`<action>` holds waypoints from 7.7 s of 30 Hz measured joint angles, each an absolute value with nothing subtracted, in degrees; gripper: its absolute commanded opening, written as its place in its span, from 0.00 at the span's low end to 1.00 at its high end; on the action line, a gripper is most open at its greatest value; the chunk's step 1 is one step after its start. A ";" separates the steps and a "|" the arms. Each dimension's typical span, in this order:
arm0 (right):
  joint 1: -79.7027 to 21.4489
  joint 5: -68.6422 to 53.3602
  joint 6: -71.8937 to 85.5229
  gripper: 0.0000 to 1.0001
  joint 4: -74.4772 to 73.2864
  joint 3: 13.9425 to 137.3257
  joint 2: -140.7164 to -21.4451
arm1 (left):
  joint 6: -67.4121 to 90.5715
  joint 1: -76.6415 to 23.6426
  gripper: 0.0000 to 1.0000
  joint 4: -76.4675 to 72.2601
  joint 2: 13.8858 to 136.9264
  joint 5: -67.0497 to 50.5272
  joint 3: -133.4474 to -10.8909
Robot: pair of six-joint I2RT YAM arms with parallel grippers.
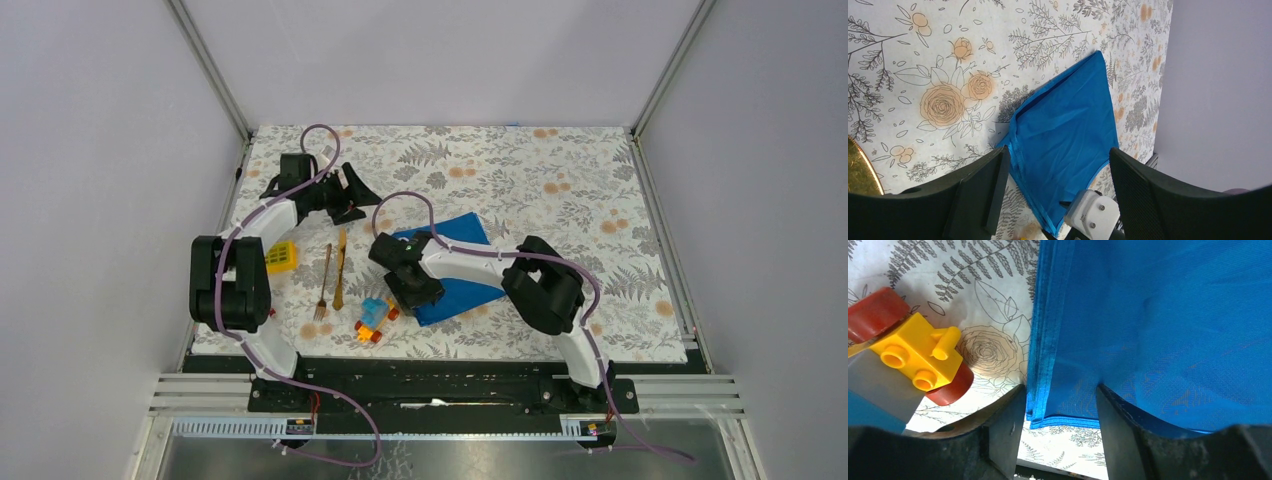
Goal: Fold the napkin into a case and place the utensils inside
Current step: Pick up the lower triangle-folded napkin from the center of the board, then fold the lower triangle-folded napkin at the center of the board.
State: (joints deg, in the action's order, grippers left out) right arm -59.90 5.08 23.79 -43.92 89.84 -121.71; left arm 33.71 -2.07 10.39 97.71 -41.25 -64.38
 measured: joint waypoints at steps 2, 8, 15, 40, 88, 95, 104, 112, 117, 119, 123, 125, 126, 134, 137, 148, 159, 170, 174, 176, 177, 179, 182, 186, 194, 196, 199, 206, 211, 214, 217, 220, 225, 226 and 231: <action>-60.10 5.26 24.08 0.62 -44.62 90.67 -122.37 | 34.11 -1.76 0.78 10.13 97.45 -41.67 -64.05; -60.38 6.02 24.80 0.63 -46.54 92.55 -123.76 | 35.55 -0.56 0.78 8.19 96.77 -43.05 -63.18; -60.86 6.20 25.91 0.40 -48.21 94.21 -125.78 | 36.99 -0.27 0.78 6.17 96.73 -43.90 -62.48; -48.99 -7.16 25.19 0.00 -23.83 66.94 -105.16 | 42.87 -6.15 0.88 1.54 99.90 -41.89 -57.98; -36.80 -41.63 48.25 0.00 43.81 31.77 -101.49 | 37.80 -23.90 0.00 40.14 111.22 -0.10 -81.62; -33.63 -44.29 53.39 0.00 50.81 28.82 -103.77 | 46.68 -26.61 0.00 43.42 113.58 7.07 -84.12; -32.08 -45.21 55.94 0.00 54.59 23.94 -105.21 | 53.12 -27.88 0.55 43.77 116.33 11.22 -87.77; -31.22 -46.15 57.39 0.00 54.78 22.06 -106.39 | 49.50 -25.96 0.95 35.48 110.26 7.88 -83.20; -31.07 -46.15 57.74 0.00 54.78 22.06 -106.39 | 47.77 -24.60 0.89 31.88 98.37 1.48 -73.84; -31.07 -46.11 57.74 0.00 54.72 22.06 -106.32 | 48.80 -24.23 0.89 30.52 94.37 -0.56 -69.25; -31.07 -46.06 57.65 0.00 54.11 22.11 -105.36 | 53.28 -23.83 0.90 27.03 90.78 -5.10 -59.68; -31.05 -46.00 57.25 0.00 52.93 22.28 -104.49 | 55.70 -23.83 0.91 24.91 90.83 -7.03 -55.48; -31.05 -45.95 57.04 0.00 52.38 22.37 -104.05 | 56.69 -23.88 0.90 24.16 90.83 -7.73 -53.93; -31.05 -45.93 55.79 0.00 49.78 22.98 -103.00 | 61.54 -23.97 0.79 14.13 91.26 -11.22 -51.07; -31.05 -45.89 55.57 0.00 49.34 22.98 -103.00 | 62.83 -23.97 0.64 11.55 91.37 -11.57 -50.59; -31.05 -45.56 53.41 0.00 46.57 23.46 -101.58 | 64.53 -24.08 0.42 9.34 93.08 -11.64 -50.74; -31.16 -44.82 50.11 0.00 41.95 24.29 -99.79 | 63.00 -24.08 0.17 11.55 96.75 -11.44 -54.61; -40.45 -43.03 48.49 0.00 38.83 31.86 -100.38 | 58.15 -18.70 0.00 20.75 93.27 -10.20 -55.16; -41.85 -43.70 51.31 0.00 43.24 33.58 -102.24 | 56.93 -18.09 0.00 23.83 91.11 -8.62 -58.08; -41.85 -44.18 53.23 0.00 46.04 33.56 -103.55 | 56.95 -18.70 0.00 24.25 91.26 -7.75 -59.64; -41.85 -44.29 54.22 0.00 47.27 33.47 -104.20 | 57.01 -19.16 0.00 24.49 91.59 -7.31 -60.25; -41.69 -44.53 56.01 0.00 49.87 32.84 -105.21 | 57.36 -20.40 0.00 25.23 93.34 -6.44 -62.59; -40.64 -44.75 57.34 0.00 52.14 31.33 -105.41 | 58.67 -22.87 0.00 25.98 97.76 -4.51 -66.41; -38.46 -45.60 57.67 0.00 52.38 29.50 -105.41 | 61.17 -26.15 0.00 26.02 101.43 -0.80 -68.82; -36.75 -46.24 55.77 0.00 50.70 29.10 -105.71 | 65.98 -29.71 0.00 24.27 101.58 4.91 -69.52; -36.71 -46.17 54.46 0.00 48.64 29.67 -105.71 | 66.17 -30.02 0.00 24.43 100.82 5.30 -69.52; -37.06 -46.26 52.97 0.00 45.67 31.55 -105.69 | 66.04 -29.82 0.00 25.45 99.44 5.76 -69.54; -41.71 -46.50 54.33 0.00 45.93 38.87 -106.21 | 61.98 -23.97 0.00 28.77 93.38 2.09 -69.17; -42.37 -46.74 57.98 0.00 50.81 39.24 -106.48 | 59.77 -22.76 0.00 31.00 92.47 2.15 -70.32; -42.30 -46.94 59.29 0.00 52.97 37.41 -106.69 | 60.18 -24.67 0.00 29.89 94.43 2.07 -70.91; -41.52 -46.89 60.03 0.00 54.68 35.03 -107.31 | 60.51 -26.79 0.00 28.62 99.55 1.87 -72.69; -40.03 -47.22 60.45 0.00 55.70 32.84 -108.14 | 60.66 -28.95 0.00 27.86 105.21 2.04 -75.05; -37.56 -48.12 60.97 0.00 57.69 30.00 -109.73 | 61.82 -31.42 0.00 26.24 108.62 3.55 -76.31; -37.39 -48.10 60.80 0.00 57.45 29.87 -109.82 | 62.00 -31.66 0.00 25.76 108.60 3.55 -76.31; -36.95 -46.39 54.78 0.01 48.47 31.22 -108.07 | 60.38 -32.10 0.00 23.27 108.53 1.30 -76.29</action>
State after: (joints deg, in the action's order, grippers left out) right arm -36.95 -46.39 54.78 48.47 31.22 -108.07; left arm 60.38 -32.10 23.27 108.53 1.30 -76.29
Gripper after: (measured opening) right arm 0.031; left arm 0.046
